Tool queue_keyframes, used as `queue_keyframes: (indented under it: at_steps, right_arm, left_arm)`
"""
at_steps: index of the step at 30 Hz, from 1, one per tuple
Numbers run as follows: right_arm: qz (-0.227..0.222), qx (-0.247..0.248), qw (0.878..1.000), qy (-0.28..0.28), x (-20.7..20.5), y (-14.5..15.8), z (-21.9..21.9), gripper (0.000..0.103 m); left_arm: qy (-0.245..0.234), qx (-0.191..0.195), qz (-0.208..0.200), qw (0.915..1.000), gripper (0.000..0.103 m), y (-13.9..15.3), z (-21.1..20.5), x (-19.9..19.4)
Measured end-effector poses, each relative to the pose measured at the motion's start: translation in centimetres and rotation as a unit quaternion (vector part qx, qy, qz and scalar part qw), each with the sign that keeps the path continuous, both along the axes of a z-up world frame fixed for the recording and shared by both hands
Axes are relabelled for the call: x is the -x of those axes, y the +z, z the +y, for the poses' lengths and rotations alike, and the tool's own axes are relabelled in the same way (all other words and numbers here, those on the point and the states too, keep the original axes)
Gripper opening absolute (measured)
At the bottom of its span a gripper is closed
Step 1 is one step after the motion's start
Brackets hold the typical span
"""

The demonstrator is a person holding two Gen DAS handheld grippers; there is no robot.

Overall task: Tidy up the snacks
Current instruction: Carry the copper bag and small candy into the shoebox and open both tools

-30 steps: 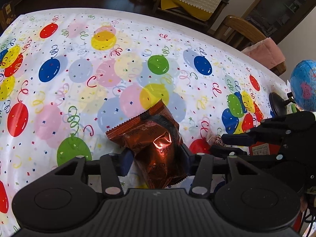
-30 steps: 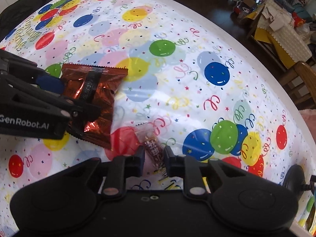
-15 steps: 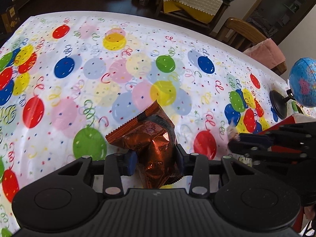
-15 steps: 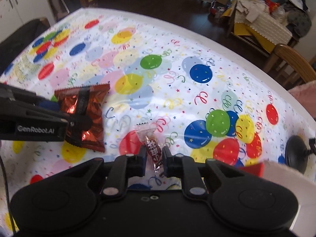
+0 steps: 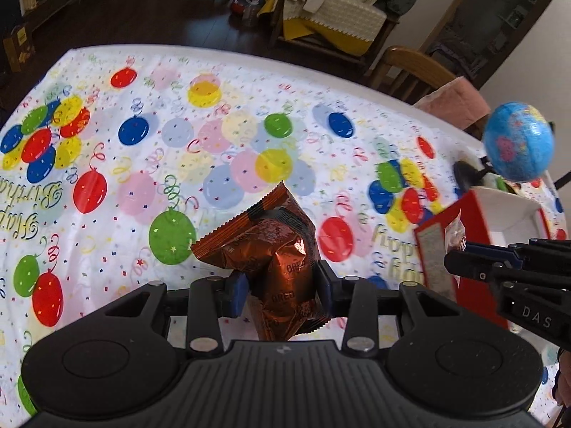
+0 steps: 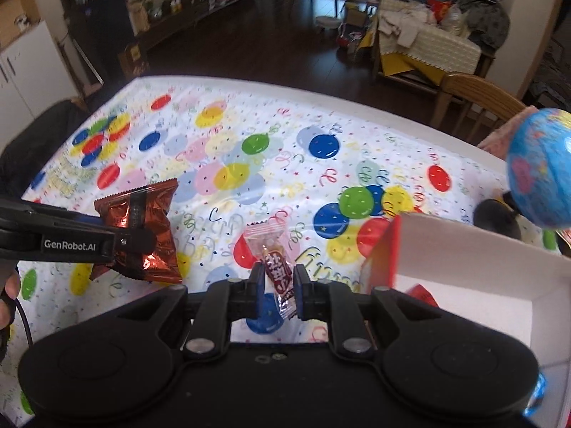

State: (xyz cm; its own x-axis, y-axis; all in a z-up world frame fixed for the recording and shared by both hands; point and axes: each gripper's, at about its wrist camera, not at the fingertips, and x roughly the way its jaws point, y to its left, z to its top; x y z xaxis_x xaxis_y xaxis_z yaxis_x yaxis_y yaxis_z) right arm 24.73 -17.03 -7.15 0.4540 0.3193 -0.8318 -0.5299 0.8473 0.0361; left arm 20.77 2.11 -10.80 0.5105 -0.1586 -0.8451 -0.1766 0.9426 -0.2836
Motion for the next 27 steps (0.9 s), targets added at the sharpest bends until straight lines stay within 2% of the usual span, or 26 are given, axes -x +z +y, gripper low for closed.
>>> queue_keyframes:
  at_steps: [12,27]
  right_arm:
    - [-0.027,-0.064,0.995,-0.065,4.6,4.0,-6.9,0.015]
    - [-0.051,-0.073,0.985,-0.145,8.2,5.5,-16.2,0.015]
  left_arm:
    - [-0.050,-0.004,-0.053,0.9974,0.038,5.3,-5.6,3.4]
    - [-0.132,-0.023,-0.077,0.9880,0.038,7.9,-15.7,4.3]
